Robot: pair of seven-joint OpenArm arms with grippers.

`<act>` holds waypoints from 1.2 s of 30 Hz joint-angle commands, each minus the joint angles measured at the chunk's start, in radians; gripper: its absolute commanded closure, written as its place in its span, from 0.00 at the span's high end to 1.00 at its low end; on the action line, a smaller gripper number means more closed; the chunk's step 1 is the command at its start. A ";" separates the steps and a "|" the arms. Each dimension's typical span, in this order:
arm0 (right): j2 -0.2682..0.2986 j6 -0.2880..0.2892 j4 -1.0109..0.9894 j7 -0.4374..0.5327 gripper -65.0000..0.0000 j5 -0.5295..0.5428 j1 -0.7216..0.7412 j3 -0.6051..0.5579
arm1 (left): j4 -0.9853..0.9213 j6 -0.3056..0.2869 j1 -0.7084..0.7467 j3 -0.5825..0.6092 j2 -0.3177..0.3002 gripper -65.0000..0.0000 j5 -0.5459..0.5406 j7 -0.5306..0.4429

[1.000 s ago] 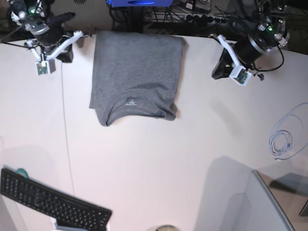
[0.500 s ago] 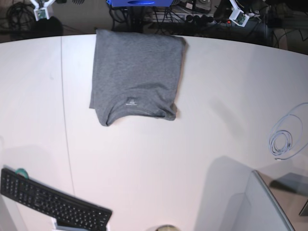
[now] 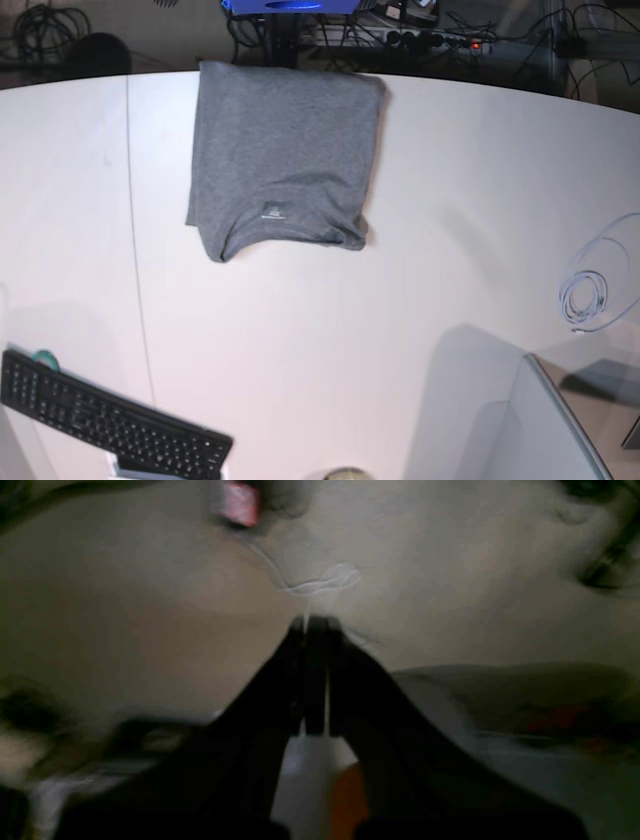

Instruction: Layout the t-shirt on the table in an organized manner, then fold the t-shirt properly

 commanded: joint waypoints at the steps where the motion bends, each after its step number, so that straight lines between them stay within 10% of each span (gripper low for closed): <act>1: -0.004 -0.012 -0.128 0.037 0.00 0.000 0.034 -0.053 | -0.109 0.077 -0.016 0.056 0.008 0.00 0.011 -0.056; 7: -0.021 -0.012 -0.575 0.528 0.00 0.005 0.174 -0.369 | -0.574 0.544 -0.249 0.368 0.135 0.00 0.000 -0.365; 11: 0.024 -0.012 -0.509 0.596 0.00 0.005 0.174 -0.372 | -0.574 0.682 -0.260 0.371 0.169 0.00 0.000 -0.263; 16: 0.019 -0.012 -0.492 0.583 0.00 0.003 0.170 -0.378 | -0.574 0.691 -0.249 0.371 0.180 0.00 0.000 -0.071; 36: -0.002 -0.016 -0.492 0.583 0.00 0.002 0.194 -0.380 | -0.574 0.691 -0.285 0.371 0.178 0.00 -0.002 -0.074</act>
